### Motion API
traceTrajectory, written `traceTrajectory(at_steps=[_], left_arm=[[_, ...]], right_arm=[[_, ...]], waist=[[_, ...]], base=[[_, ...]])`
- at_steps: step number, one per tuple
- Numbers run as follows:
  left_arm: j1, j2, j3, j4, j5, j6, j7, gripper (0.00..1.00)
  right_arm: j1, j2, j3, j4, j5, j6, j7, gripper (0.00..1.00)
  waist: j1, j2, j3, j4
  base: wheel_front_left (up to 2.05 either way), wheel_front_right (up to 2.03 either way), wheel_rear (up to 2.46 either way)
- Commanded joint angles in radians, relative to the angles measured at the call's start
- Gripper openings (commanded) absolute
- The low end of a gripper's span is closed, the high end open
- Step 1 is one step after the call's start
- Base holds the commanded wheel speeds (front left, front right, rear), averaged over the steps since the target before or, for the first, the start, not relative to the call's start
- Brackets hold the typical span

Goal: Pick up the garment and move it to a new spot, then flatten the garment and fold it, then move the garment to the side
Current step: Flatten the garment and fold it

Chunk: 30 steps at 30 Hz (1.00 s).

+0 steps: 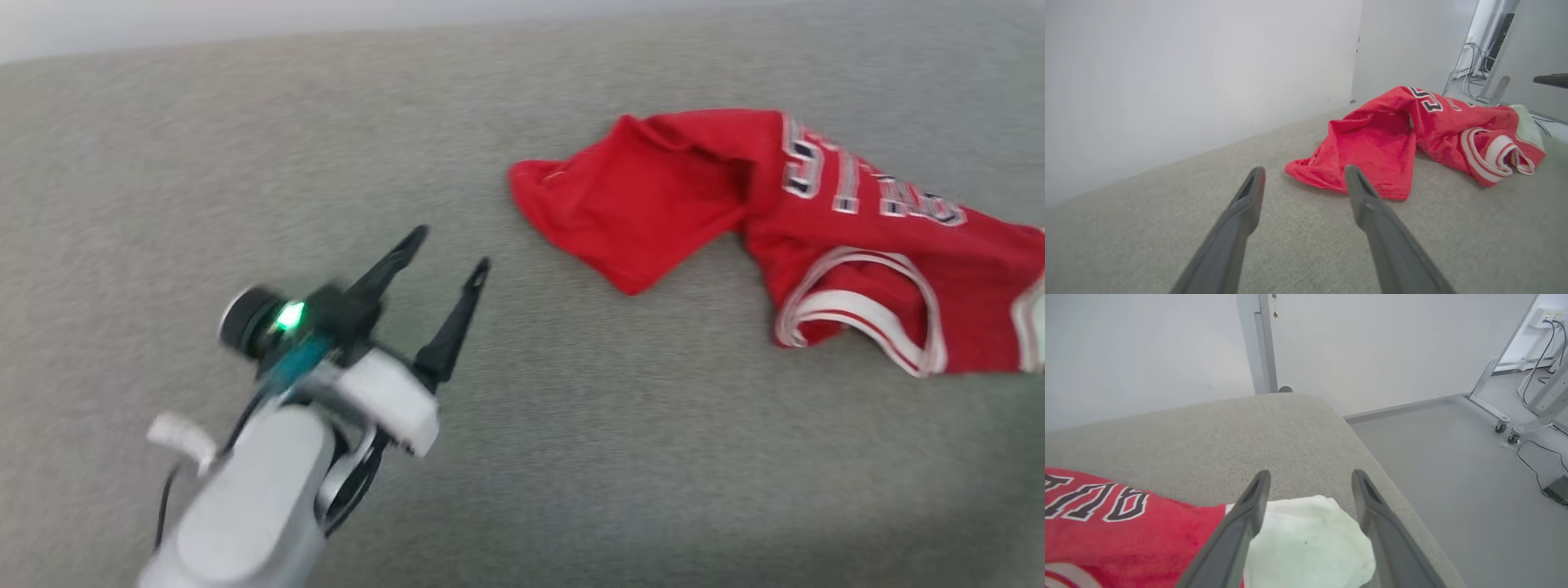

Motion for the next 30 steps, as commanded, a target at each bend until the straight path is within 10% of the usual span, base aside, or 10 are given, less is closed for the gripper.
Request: traceTrajectory(at_steps=[1, 9, 30], left_arm=[[-0.084, 0.052, -0.095, 0.024, -0.075, -0.001, 0.077, 1.0], [-0.374, 0.147, -0.451, 0.042, -0.54, 0.0, 0.451, 1.0], [-0.702, 0.007, -0.538, 0.542, -0.978, 0.0, 0.652, 1.0]], right_arm=[[0.026, 0.032, 0.011, -0.051, 0.013, -0.001, -0.013, 1.0], [0.099, 0.125, 0.02, -0.231, 0.03, -0.001, -0.025, 1.0], [0.099, 0.288, 0.089, -0.336, 0.039, -0.001, -0.022, 1.0]], waist=[[0.0, 0.0, -0.012, -0.061], [0.0, 0.0, 0.02, -0.212], [0.0, 0.0, 0.159, -0.485]], base=[[0.0, 0.0, 0.0], [0.0, 0.0, 0.0], [0.0, 0.0, 0.0]])
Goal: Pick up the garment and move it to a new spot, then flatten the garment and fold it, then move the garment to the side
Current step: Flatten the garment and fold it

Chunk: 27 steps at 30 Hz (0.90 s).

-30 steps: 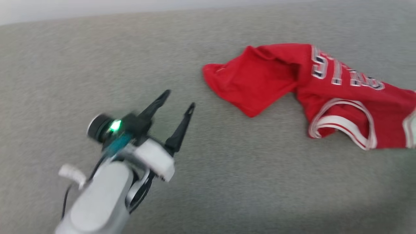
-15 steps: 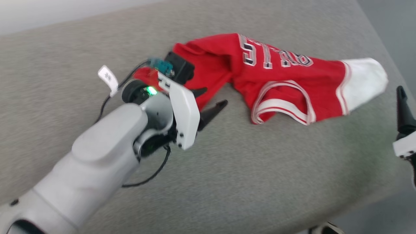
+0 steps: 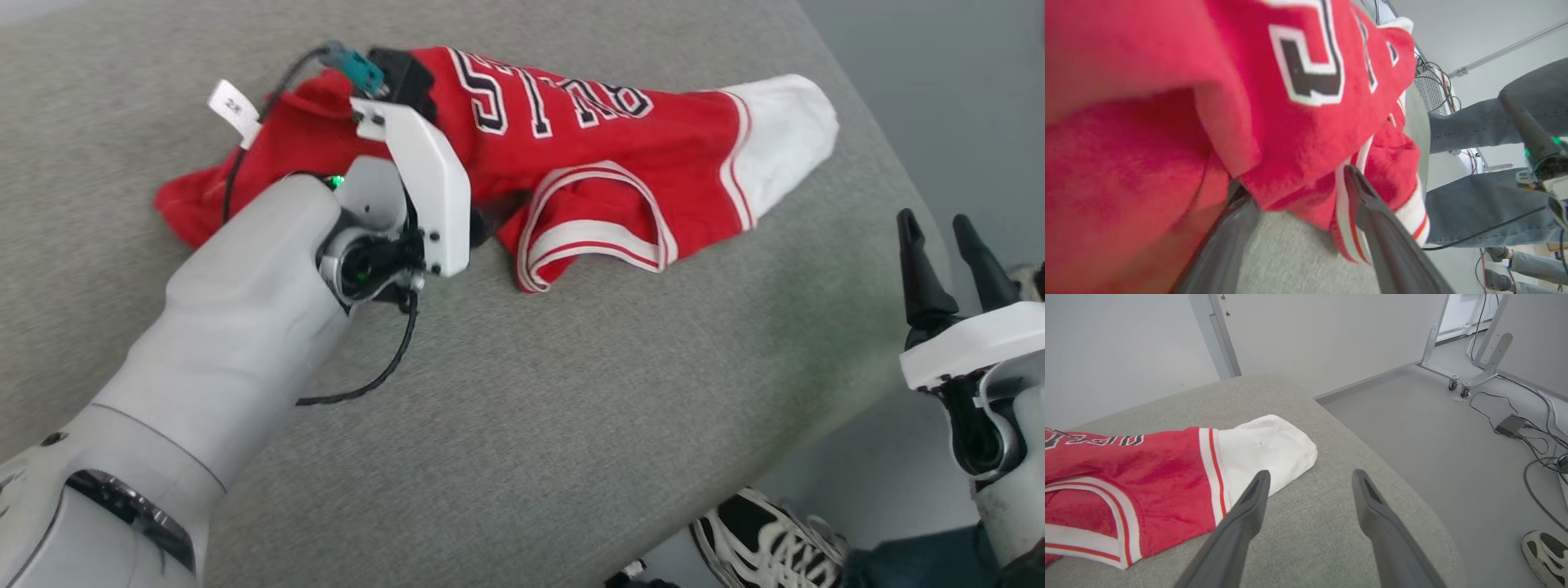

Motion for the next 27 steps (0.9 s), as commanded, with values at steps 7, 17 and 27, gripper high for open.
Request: traceTrajectory(at_steps=[7, 17, 27], left_arm=[[-0.041, -0.014, -0.019, 0.034, -0.03, 0.001, -0.048, 0.0], [-0.122, 0.188, -0.143, -0.144, 0.021, 0.001, -0.071, 0.0], [-0.204, 0.243, -0.266, -0.255, 0.346, 0.001, -0.037, 0.0]], right_arm=[[-0.021, 0.01, 0.018, 0.01, 0.017, 0.0, -0.017, 1.0], [0.022, -0.029, 0.009, -0.017, -0.002, 0.0, -0.015, 1.0], [0.049, -0.028, -0.018, -0.08, -0.033, 0.0, 0.027, 1.0]], waist=[[0.0, 0.0, 0.017, -0.019], [0.0, 0.0, -0.071, 0.109], [0.0, 0.0, -0.102, 0.177]], base=[[0.0, 0.0, 0.0], [0.0, 0.0, 0.0], [0.0, 0.0, 0.0]])
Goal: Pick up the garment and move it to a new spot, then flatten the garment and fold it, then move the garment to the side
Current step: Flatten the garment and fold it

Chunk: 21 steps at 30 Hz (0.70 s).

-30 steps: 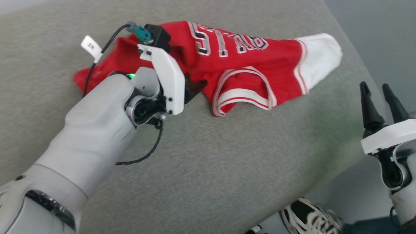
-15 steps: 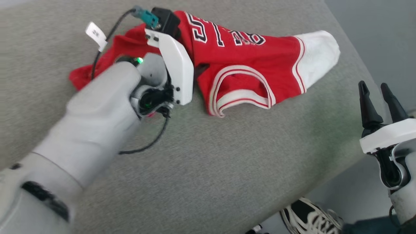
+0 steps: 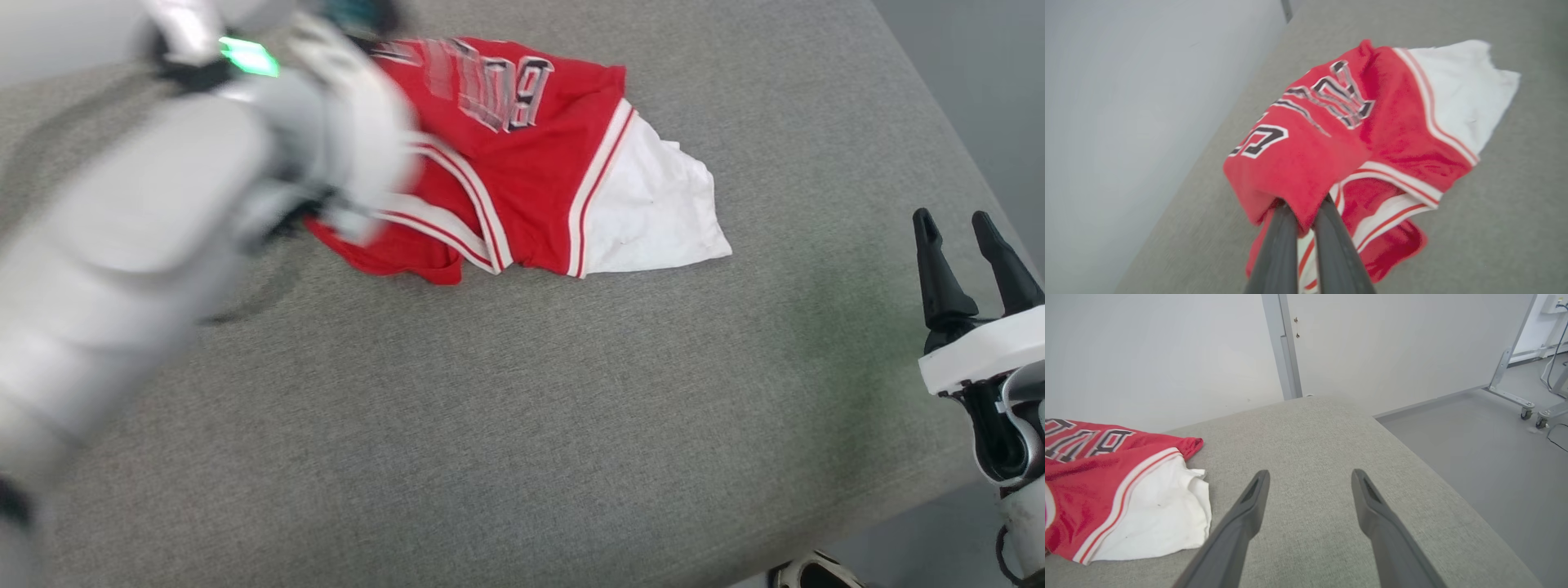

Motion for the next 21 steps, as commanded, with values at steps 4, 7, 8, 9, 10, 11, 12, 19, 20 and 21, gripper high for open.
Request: traceTrajectory(at_steps=[4, 7, 8, 9, 10, 11, 12, 19, 20, 21], left_arm=[[0.061, -0.132, -0.005, -0.051, 0.008, 0.001, -0.032, 0.0], [0.095, -0.239, -0.005, -0.032, -0.01, 0.001, -0.067, 0.0], [0.104, -0.27, -0.006, -0.01, -0.002, 0.001, -0.077, 0.0], [0.108, -0.296, -0.006, 0.012, 0.02, 0.001, -0.08, 0.0], [0.124, -0.322, -0.007, 0.032, 0.032, 0.001, -0.083, 0.0], [0.15, -0.347, -0.009, 0.05, 0.03, 0.001, -0.078, 0.0], [0.166, -0.366, -0.009, 0.07, 0.022, 0.001, -0.075, 0.0], [0.176, -0.355, -0.007, 0.131, -0.001, 0.002, -0.1, 1.0], [0.172, -0.343, -0.007, 0.126, -0.012, 0.002, -0.097, 1.0], [0.167, -0.328, -0.007, 0.121, -0.021, 0.002, -0.095, 1.0]], right_arm=[[0.015, 0.014, -0.013, -0.026, -0.012, 0.0, 0.017, 1.0], [0.009, 0.028, -0.015, -0.045, -0.017, 0.0, 0.023, 1.0], [0.008, 0.032, -0.016, -0.049, -0.016, 0.0, 0.026, 1.0], [0.003, 0.04, -0.013, -0.053, -0.015, 0.0, 0.028, 1.0], [0.0, 0.045, -0.012, -0.054, -0.013, 0.0, 0.027, 1.0], [-0.001, 0.049, -0.011, -0.054, -0.012, 0.0, 0.026, 1.0], [-0.001, 0.054, -0.01, -0.053, -0.011, 0.0, 0.025, 1.0], [0.01, 0.063, -0.018, -0.032, -0.009, 0.0, 0.01, 1.0], [0.014, 0.061, -0.022, -0.028, -0.009, 0.0, 0.009, 1.0], [0.017, 0.06, -0.026, -0.023, -0.009, 0.0, 0.008, 1.0]], waist=[[0.0, 0.0, 0.015, 0.006], [0.0, 0.0, 0.035, -0.006], [0.0, 0.0, 0.041, -0.011], [0.0, 0.0, 0.05, -0.019], [0.0, 0.0, 0.056, -0.027], [0.0, 0.0, 0.061, -0.033], [0.0, 0.0, 0.066, -0.04], [0.0, 0.0, 0.061, -0.046], [0.0, 0.0, 0.057, -0.04], [0.0, 0.0, 0.051, -0.033]], base=[[0.0, 0.0, 0.0], [0.0, 0.0, 0.0], [0.0, 0.0, 0.0], [0.0, 0.0, 0.0], [0.0, 0.0, 0.0], [0.0, 0.0, 0.0], [0.0, 0.0, 0.0], [0.0, 0.0, 0.0], [0.0, 0.0, 0.0], [0.0, 0.0, 0.0]])
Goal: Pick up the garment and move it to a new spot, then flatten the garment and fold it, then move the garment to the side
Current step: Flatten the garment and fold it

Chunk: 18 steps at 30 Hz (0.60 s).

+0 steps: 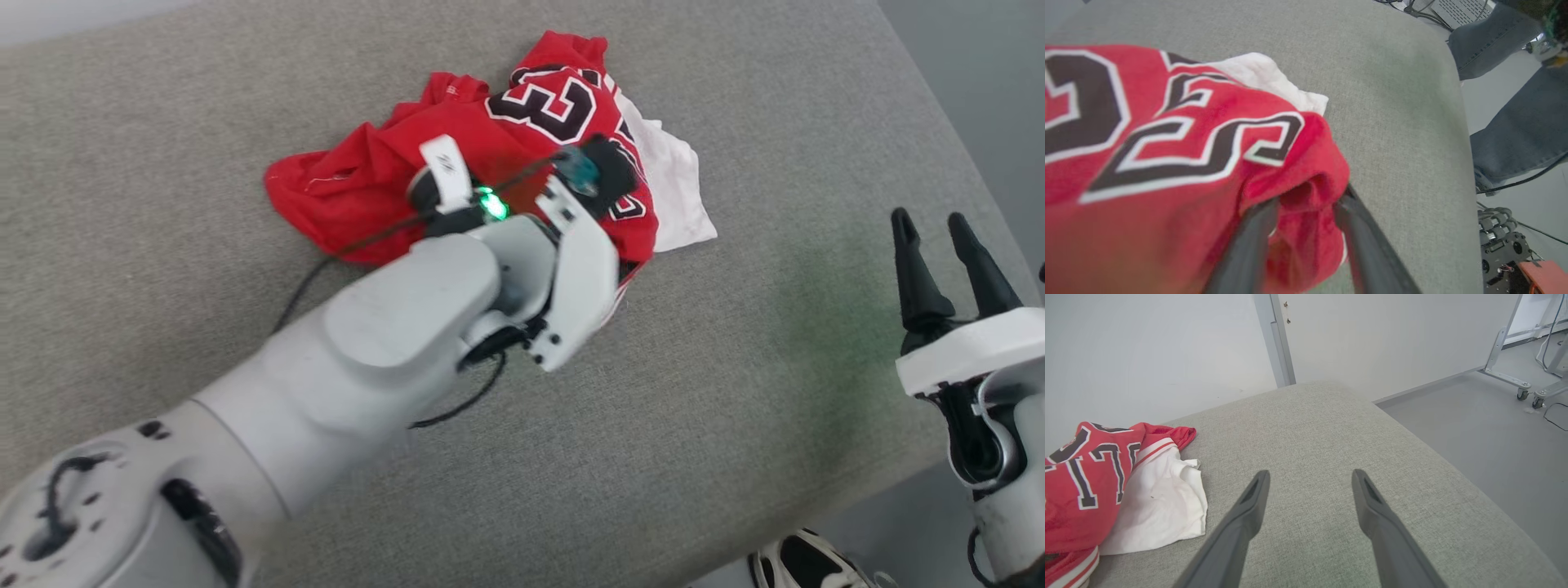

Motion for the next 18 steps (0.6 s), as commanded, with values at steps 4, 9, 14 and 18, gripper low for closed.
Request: traceTrajectory(at_steps=[4, 9, 14, 18], left_arm=[[-0.025, 0.076, 0.002, -0.063, -0.065, 0.003, 0.055, 1.0], [-0.05, 0.152, 0.002, -0.109, -0.114, 0.003, 0.125, 1.0], [-0.039, 0.175, 0.002, -0.084, -0.176, 0.003, 0.23, 1.0], [-0.032, 0.181, 0.002, -0.079, -0.221, 0.003, 0.264, 0.8]], right_arm=[[0.021, 0.003, -0.006, 0.008, -0.003, 0.0, -0.006, 1.0], [0.019, 0.008, -0.001, -0.003, -0.008, 0.0, 0.002, 1.0], [0.008, 0.011, 0.007, -0.016, -0.009, 0.0, 0.008, 1.0], [0.014, 0.006, 0.001, -0.019, -0.007, 0.0, 0.004, 1.0]], waist=[[0.0, 0.0, -0.03, 0.039], [0.0, 0.0, -0.038, 0.057], [0.0, 0.0, -0.031, 0.051], [0.0, 0.0, -0.025, 0.043]], base=[[0.0, 0.0, 0.0], [0.0, 0.0, 0.0], [0.0, 0.0, 0.0], [0.0, 0.0, 0.0]])
